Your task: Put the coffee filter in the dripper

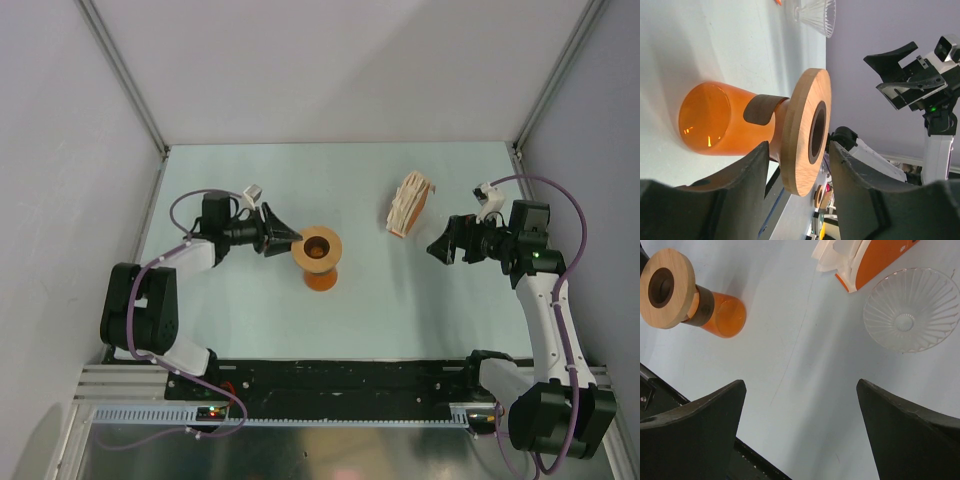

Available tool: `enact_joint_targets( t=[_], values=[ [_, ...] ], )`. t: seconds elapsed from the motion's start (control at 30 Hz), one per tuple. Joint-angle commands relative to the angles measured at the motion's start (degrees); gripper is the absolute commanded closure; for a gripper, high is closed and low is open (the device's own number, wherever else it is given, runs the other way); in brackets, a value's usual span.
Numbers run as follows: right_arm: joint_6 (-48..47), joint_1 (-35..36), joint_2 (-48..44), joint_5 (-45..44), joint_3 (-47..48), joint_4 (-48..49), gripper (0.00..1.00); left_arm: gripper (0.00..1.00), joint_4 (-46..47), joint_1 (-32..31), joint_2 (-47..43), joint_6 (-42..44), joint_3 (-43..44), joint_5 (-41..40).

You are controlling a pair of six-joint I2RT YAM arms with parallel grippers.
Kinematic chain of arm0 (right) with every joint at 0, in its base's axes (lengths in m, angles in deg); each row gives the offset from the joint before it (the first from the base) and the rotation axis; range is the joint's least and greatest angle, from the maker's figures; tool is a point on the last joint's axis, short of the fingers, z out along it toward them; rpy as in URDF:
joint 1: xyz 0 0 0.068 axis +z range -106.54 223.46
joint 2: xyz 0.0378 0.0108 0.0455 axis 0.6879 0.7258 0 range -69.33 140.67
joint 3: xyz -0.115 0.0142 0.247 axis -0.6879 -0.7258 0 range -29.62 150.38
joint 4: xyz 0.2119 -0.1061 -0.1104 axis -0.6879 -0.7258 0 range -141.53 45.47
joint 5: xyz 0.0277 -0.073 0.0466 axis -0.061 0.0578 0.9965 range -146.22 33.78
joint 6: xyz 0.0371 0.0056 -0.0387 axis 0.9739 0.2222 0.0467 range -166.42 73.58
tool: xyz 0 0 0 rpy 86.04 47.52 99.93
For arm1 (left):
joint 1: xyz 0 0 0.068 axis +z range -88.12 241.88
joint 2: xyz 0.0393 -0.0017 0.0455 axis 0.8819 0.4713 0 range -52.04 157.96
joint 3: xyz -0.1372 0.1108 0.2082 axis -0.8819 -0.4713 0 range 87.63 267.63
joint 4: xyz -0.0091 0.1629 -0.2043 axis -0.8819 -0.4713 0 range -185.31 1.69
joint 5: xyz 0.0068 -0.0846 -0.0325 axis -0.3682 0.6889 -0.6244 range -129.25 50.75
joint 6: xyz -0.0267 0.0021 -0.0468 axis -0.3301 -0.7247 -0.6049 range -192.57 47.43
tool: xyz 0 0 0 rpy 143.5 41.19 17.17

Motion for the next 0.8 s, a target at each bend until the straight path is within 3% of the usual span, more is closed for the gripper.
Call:
enact_joint_targets(
  t=[0.0, 0.1, 0.2, 0.33, 0.47, 0.63, 0.77],
  values=[
    [-1.0, -0.2, 0.1, 1.2, 0.2, 0.3, 0.00, 0.40, -4.9, 0.5, -0.7, 5.9, 2.8, -1.9],
    [-1.0, -0.2, 0.0, 1.2, 0.2, 0.3, 0.00, 0.25, -9.8, 0.5, -1.9, 10.1, 3.9, -3.7],
    [-1.0, -0.2, -0.2, 1.1, 0.2, 0.4, 0.00, 0.16, -13.9, 0.8, -3.4, 13.6, 4.3, -5.9],
    [-1.0, -0.3, -1.4, 1.1, 0.2, 0.4, 0.00, 0.13, -17.1, 2.2, -8.4, 17.4, 3.5, -10.6],
    [-1.1, -0.5, -2.9, -1.3, 0.3, 0.9, 0.00, 0.02, -21.0, 5.0, -16.1, 22.3, 4.0, -17.3],
    [-2.5, -2.3, -1.8, -8.0, 4.7, -1.0, 0.00, 0.00, -29.4, 5.6, -27.3, 34.3, 7.2, -26.4],
    [-2.5, -3.7, 4.7, -13.6, 10.4, -2.8, 0.12, 0.00, -33.7, 5.6, -34.1, 42.2, 8.3, -30.3]
  ],
)
